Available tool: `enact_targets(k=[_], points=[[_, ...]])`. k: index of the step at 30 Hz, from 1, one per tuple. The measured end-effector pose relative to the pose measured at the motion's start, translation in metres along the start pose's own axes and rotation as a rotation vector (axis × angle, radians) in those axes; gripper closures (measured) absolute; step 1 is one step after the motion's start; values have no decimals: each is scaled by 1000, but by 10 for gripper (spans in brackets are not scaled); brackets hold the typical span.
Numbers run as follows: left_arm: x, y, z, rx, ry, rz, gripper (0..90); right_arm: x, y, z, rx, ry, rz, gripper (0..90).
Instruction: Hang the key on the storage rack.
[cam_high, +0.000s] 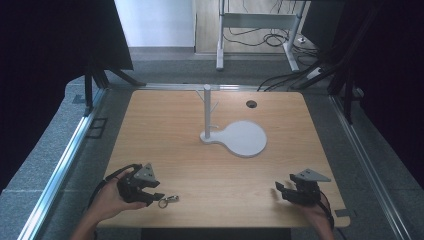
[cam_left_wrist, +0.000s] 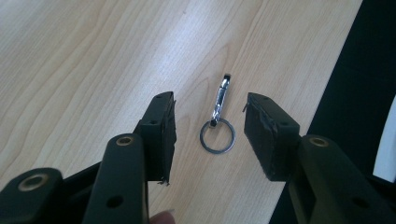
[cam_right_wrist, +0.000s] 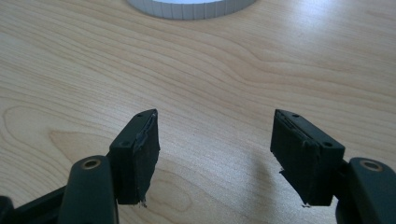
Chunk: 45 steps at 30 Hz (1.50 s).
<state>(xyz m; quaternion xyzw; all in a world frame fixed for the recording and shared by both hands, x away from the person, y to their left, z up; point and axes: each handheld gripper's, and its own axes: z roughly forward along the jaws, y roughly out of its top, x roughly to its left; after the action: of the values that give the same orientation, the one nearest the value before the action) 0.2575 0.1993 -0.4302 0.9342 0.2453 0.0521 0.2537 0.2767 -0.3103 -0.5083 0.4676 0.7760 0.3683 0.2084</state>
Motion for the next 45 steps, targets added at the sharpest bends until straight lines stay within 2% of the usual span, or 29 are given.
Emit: enact_targets(k=[1,7,9,14,15,16,17,23,34,39,43,45], points=[[0,2,2,21,3,9,539,0,0,0,4,2,0,330],[0,10,6,67,-7,29,538,1,0,0,9,10,3,328],[-1,14,8,89,-7,48,534,1,0,0,12,10,1,327],[-5,19,13,112,-12,66,535,1,-1,1,17,11,4,326],[-4,22,17,141,-13,79,541,0,-2,1,20,9,3,326],[-4,22,17,141,-13,79,543,0,-2,1,20,9,3,326],[-3,23,21,169,-17,88,545,0,-2,1,22,8,1,326],[-3,24,32,224,-30,107,567,1,-2,0,22,4,-3,325],[-4,27,47,264,-38,132,649,3,-3,2,27,-5,-10,325],[-4,27,54,293,-40,138,659,2,-3,2,23,-11,-11,325],[-4,28,58,298,-42,142,666,2,-3,1,21,-12,-11,325],[-5,27,63,307,-45,149,697,3,-3,1,22,-12,-12,326]])
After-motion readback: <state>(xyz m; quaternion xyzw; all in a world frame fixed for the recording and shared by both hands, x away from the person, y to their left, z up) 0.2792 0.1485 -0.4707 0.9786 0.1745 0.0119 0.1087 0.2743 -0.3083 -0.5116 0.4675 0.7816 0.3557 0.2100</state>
